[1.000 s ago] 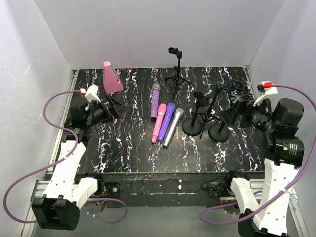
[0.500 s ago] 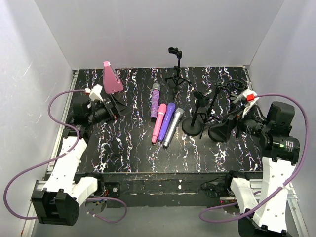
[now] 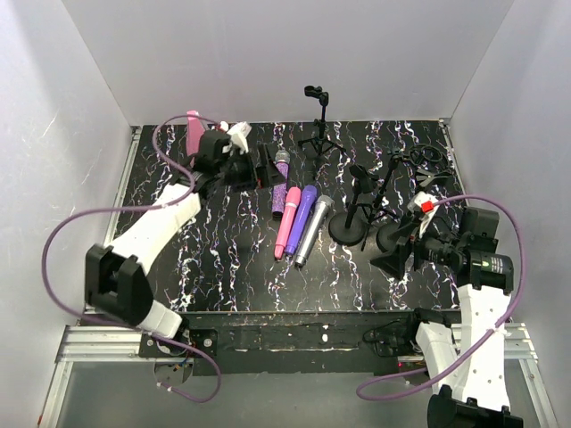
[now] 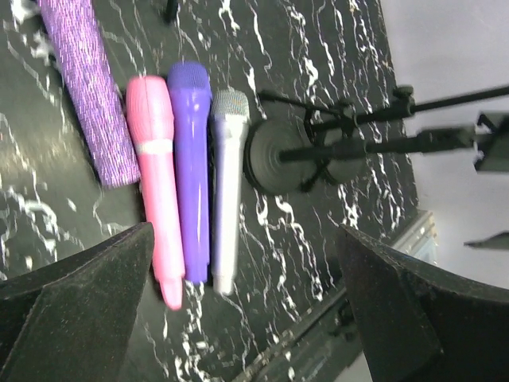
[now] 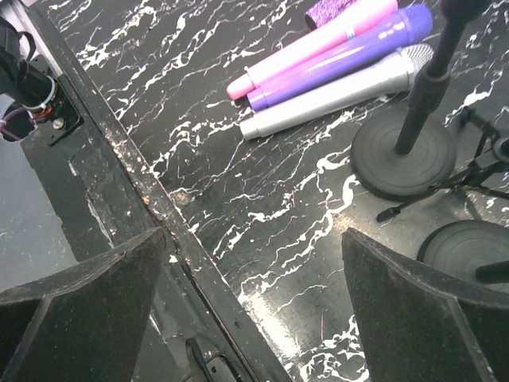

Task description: Attach the microphones to the stand

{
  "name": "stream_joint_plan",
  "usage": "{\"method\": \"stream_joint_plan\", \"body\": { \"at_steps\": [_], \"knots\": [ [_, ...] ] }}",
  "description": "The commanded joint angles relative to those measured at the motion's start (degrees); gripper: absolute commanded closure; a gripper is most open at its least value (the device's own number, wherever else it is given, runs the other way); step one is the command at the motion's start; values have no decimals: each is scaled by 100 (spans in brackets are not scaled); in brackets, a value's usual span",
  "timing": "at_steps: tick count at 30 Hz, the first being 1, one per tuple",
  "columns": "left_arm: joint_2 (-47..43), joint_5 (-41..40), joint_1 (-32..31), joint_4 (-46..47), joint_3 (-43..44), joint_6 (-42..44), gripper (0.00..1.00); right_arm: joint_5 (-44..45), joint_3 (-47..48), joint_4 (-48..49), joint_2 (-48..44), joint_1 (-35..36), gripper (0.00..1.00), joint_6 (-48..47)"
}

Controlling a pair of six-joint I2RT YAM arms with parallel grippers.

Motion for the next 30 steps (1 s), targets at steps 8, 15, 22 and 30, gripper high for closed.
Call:
{"method": "stream_joint_plan", "body": {
  "at_steps": [8, 15, 22, 30],
  "knots": [
    [2613, 25, -233, 2474, 1948, 1491, 2, -487, -1036, 1178, -94, -28, 2, -178],
    [3853, 420, -259, 4724, 2633, 1720, 10, -513, -1326, 1346, -59, -28, 2, -222],
    [4785, 430, -461, 5236, 3723, 1975, 16, -654, -1388, 1276, 64, -28, 2, -397],
    [5480, -45, -655, 5114, 4646, 2335, 31, -873, -1388, 1082, 108, -28, 2, -661]
  ]
}}
